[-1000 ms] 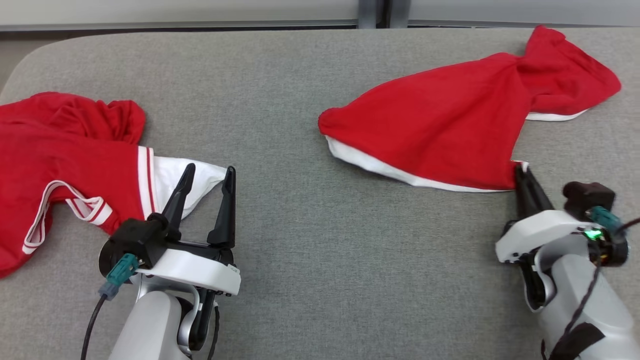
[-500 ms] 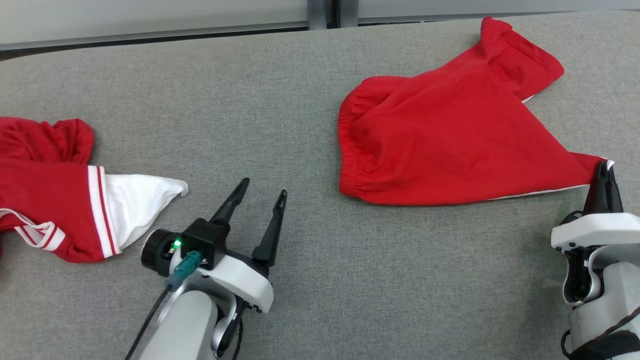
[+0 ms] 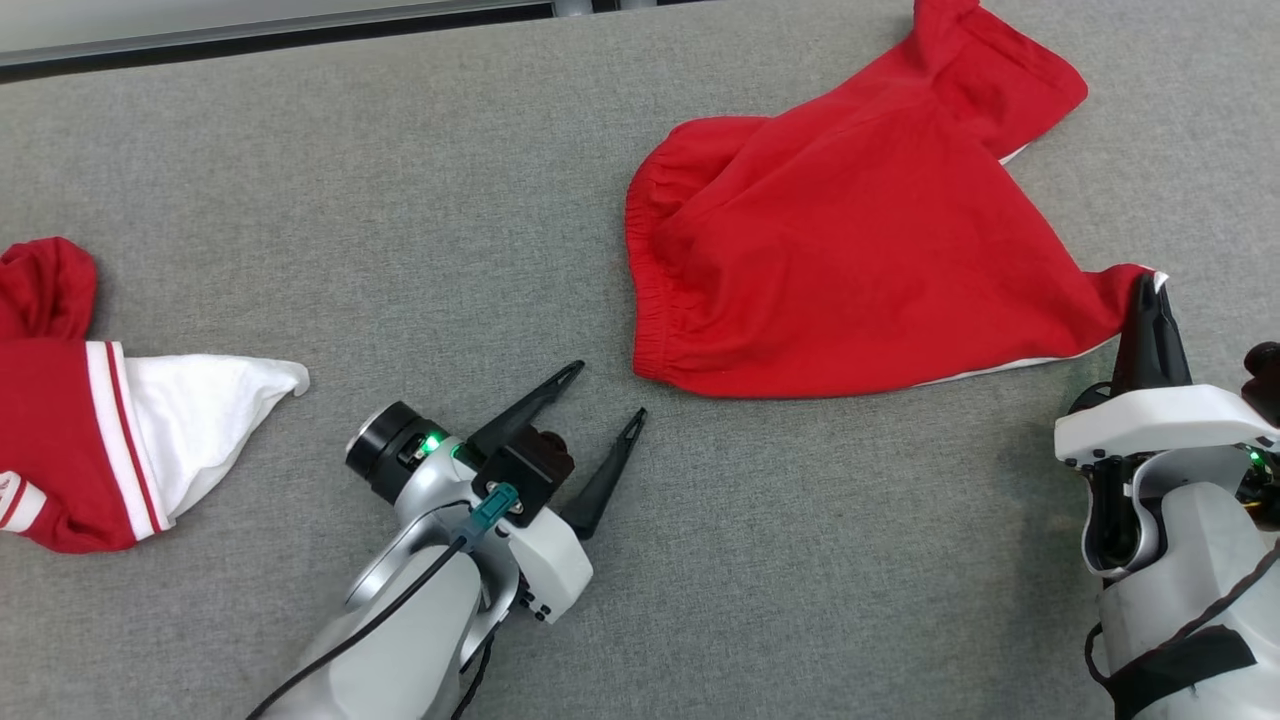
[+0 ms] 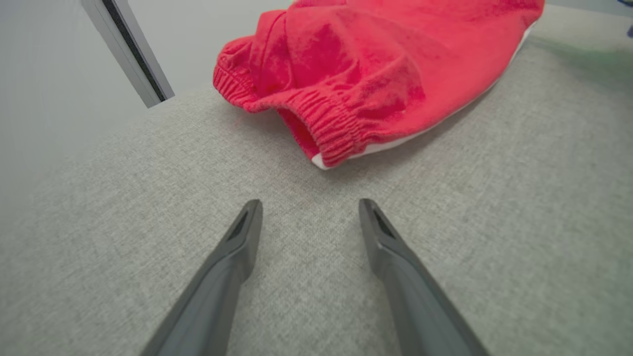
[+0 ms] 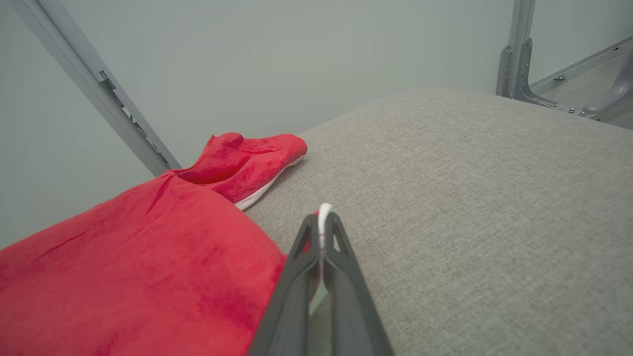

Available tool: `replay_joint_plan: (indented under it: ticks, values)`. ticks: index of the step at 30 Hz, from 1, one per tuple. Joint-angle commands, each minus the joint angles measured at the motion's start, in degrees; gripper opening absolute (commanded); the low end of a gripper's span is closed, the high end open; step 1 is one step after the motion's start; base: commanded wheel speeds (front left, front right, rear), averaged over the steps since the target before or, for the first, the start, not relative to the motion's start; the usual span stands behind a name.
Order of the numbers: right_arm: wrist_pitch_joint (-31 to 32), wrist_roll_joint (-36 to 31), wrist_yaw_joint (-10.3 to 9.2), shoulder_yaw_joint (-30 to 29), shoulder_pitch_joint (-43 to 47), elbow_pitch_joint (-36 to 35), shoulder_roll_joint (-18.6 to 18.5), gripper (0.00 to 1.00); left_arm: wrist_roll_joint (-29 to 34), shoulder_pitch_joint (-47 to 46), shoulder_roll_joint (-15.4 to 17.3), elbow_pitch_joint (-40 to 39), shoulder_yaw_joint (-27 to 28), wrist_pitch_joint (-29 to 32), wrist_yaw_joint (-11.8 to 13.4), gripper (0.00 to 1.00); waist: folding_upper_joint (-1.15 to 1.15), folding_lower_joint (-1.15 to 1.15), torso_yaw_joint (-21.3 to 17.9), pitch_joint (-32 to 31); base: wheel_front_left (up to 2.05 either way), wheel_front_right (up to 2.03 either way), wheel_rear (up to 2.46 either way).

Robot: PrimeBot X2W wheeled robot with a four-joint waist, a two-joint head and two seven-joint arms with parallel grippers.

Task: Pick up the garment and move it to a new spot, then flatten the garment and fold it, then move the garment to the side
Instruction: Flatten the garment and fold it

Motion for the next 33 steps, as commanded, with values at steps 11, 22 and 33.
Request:
replay_joint_plan:
  ticks: [11, 22, 33]
  values:
    - [-0.33, 1.42, 0.0, 1.47, -0.28, -0.29, -0.13, 0.0, -0.11, -5.5, -0.68, 4.14, -2.31, -0.01, -0.27, 1.0, 0.0, 0.0, -1.71, 1.17, 0.0, 0.0, 0.0]
    - [-0.33, 2.3, 0.0, 3.03, -0.97, -0.7, -0.14, 0.0, -2.2, -8.02, -1.23, 5.06, -4.67, 0.0, -0.24, 0.09, 0.0, 0.0, -2.57, 2.43, 0.0, 0.0, 0.0]
    - [-0.32, 1.3, 0.0, 3.42, -0.4, -3.21, -0.14, 0.0, -6.41, -7.29, 1.07, 1.38, -7.14, -0.01, -0.2, 0.0, 0.0, 0.0, -0.6, 0.5, 0.0, 0.0, 0.0]
